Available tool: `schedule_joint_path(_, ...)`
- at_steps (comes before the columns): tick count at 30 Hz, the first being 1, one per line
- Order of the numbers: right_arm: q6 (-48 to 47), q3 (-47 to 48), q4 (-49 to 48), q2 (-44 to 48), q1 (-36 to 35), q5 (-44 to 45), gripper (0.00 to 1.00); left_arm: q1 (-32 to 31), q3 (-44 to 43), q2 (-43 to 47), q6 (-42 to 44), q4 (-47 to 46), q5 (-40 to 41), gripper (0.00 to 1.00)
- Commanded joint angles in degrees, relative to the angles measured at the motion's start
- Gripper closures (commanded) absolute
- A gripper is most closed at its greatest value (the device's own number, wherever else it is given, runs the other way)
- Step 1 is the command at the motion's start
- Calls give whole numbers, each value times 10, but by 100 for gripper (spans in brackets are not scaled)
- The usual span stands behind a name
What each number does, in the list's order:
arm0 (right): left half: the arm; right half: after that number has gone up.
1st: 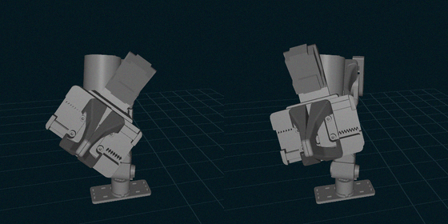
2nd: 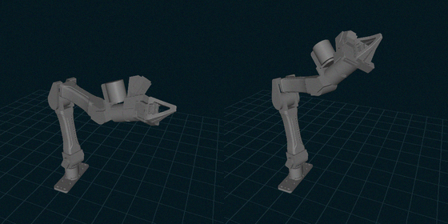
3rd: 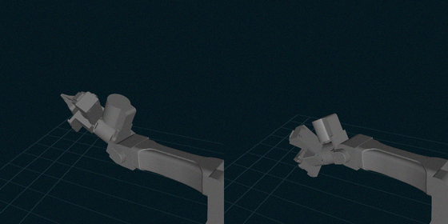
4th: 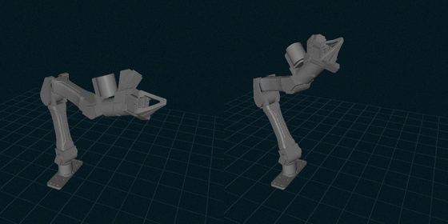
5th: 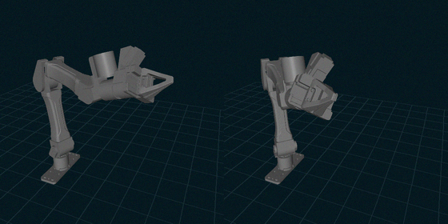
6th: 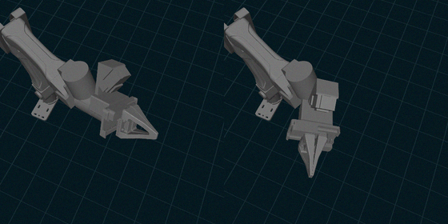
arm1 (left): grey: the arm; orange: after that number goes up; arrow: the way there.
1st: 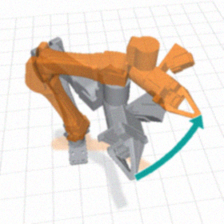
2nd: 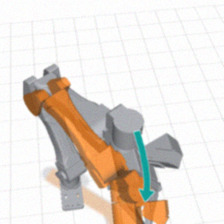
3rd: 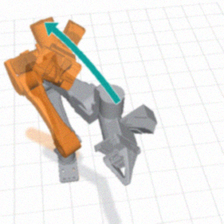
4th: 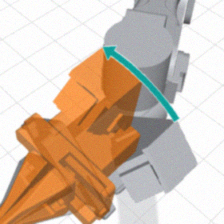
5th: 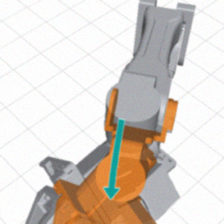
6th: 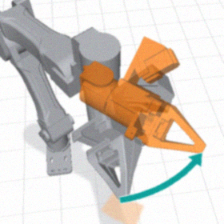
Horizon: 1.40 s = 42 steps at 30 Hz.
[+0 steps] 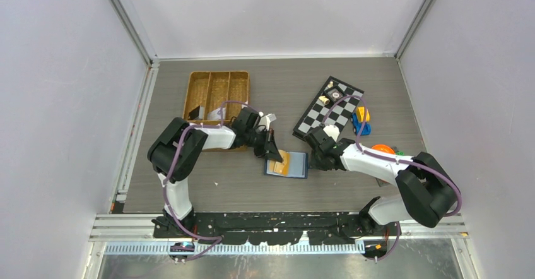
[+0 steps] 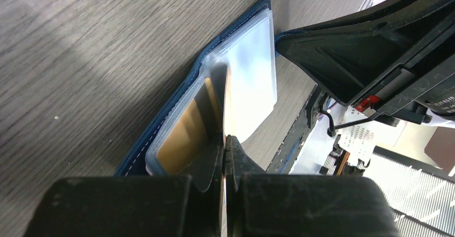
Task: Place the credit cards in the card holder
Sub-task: Insert the credit card into the card holder.
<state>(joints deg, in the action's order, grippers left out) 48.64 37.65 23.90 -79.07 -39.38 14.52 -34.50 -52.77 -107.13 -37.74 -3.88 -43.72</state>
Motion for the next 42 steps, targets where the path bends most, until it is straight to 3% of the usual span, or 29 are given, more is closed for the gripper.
schedule_joint_path(1, 5, 0, 2, -20, -2, 10, 93, 2, -18, -13, 39, 13, -6, 100)
schedule_joint_path(33, 6, 1, 4, -19, -3, 3, 94, 9, 60, -44, -112, -215, 6, 100)
schedule_joint_path(42, 5, 1, 4, -13, -3, 2, 94, 0, 76, -46, -128, -223, 27, 100)
